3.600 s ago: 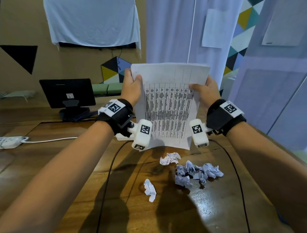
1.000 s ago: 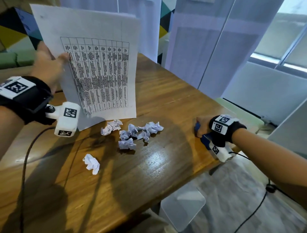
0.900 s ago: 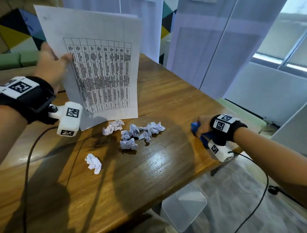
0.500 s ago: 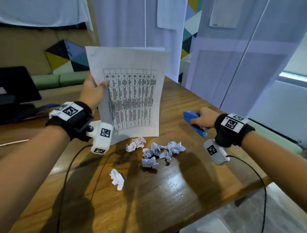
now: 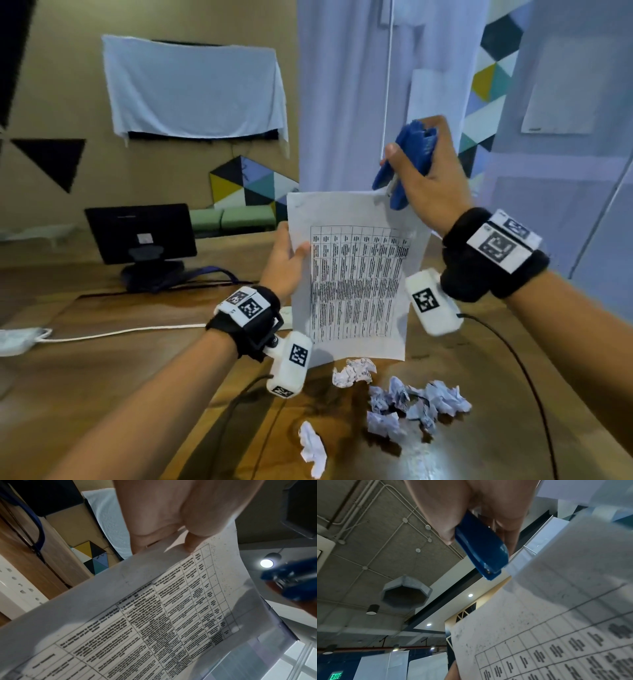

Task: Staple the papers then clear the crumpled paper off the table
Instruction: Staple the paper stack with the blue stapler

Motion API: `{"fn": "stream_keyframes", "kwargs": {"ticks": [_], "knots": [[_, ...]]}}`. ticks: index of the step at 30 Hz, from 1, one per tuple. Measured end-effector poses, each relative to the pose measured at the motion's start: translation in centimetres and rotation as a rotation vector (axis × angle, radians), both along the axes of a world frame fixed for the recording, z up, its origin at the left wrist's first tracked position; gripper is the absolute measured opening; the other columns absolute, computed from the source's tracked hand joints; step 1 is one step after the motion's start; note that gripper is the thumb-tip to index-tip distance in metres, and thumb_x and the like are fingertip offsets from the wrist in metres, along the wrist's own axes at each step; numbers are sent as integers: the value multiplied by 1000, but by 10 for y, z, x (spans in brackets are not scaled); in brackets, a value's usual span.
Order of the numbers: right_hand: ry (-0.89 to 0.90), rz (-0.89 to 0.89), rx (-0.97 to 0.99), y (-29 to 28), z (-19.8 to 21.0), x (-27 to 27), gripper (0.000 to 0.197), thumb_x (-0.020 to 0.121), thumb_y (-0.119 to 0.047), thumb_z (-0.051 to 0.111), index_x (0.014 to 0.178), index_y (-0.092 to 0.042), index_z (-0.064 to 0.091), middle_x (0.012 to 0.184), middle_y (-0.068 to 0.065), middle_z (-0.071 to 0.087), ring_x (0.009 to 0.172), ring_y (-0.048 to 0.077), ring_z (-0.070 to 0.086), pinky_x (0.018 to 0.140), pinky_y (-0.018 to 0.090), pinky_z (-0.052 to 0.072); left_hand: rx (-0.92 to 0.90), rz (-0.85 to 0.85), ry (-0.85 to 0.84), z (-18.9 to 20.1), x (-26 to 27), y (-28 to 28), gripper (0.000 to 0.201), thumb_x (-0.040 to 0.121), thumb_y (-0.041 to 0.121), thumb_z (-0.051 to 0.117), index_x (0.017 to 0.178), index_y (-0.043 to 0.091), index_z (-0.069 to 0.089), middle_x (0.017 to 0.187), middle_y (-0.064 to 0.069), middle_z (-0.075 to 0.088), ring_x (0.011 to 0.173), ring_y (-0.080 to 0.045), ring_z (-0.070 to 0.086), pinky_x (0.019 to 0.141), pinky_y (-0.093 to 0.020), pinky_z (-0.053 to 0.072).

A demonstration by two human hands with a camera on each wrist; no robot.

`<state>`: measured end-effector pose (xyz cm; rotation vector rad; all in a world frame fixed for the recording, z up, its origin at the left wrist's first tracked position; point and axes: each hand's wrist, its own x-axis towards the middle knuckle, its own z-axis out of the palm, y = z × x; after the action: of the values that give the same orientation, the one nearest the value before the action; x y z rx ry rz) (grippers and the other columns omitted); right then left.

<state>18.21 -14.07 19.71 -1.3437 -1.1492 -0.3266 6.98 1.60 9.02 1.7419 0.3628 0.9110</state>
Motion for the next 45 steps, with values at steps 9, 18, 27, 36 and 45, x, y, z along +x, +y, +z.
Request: {"fn": "stream_keyframes", "kwargs": {"ticks": [9, 18, 27, 36, 45], "knots": [[36, -24, 42, 50, -20, -14, 22, 90, -36, 56, 96, -37, 34, 80, 5, 58, 62, 25, 61, 62, 44, 57, 101, -16, -27, -3, -5, 5, 23, 98, 2, 38, 111, 15, 25, 117, -10, 58, 104, -25, 60, 95, -43, 50], [-26, -53, 64, 69, -12, -25, 20, 91, -35, 55, 90, -21, 42, 65, -10, 50, 52, -6, 51, 53, 8, 41, 196, -114, -8, -3, 3, 3, 25, 99, -1, 33, 117, 15, 27, 102, 13, 51, 89, 8, 56, 72, -7, 52], [-108, -37, 28, 95, -16, -49, 38, 91, -35, 53, 57, -33, 36, 51, -12, 38, 46, 4, 38, 50, 16, 31, 312, -102, -5, -4, 0, -1, 55, 97, -5, 35, 148, 6, 16, 138, 5, 39, 127, 3, 38, 109, -11, 30], [-239, -111, -23, 100, -22, -49, 29, 85, -31, 57, 62, -29, 39, 50, -9, 40, 45, 8, 40, 46, 13, 34, 287, -119, 24, -10, 0, 6, 66, 94, 19, 39, 151, 10, 8, 157, -8, 23, 146, -19, 21, 120, -49, 20], [-228, -142, -59, 104, -18, -52, 23, 77, -28, 56, 61, -23, 40, 51, -7, 40, 46, 11, 37, 49, 22, 35, 272, -119, 1, -3, -1, 2, 66, 94, 15, 36, 151, 7, 6, 156, -10, 23, 146, -21, 21, 120, -49, 20]]}}
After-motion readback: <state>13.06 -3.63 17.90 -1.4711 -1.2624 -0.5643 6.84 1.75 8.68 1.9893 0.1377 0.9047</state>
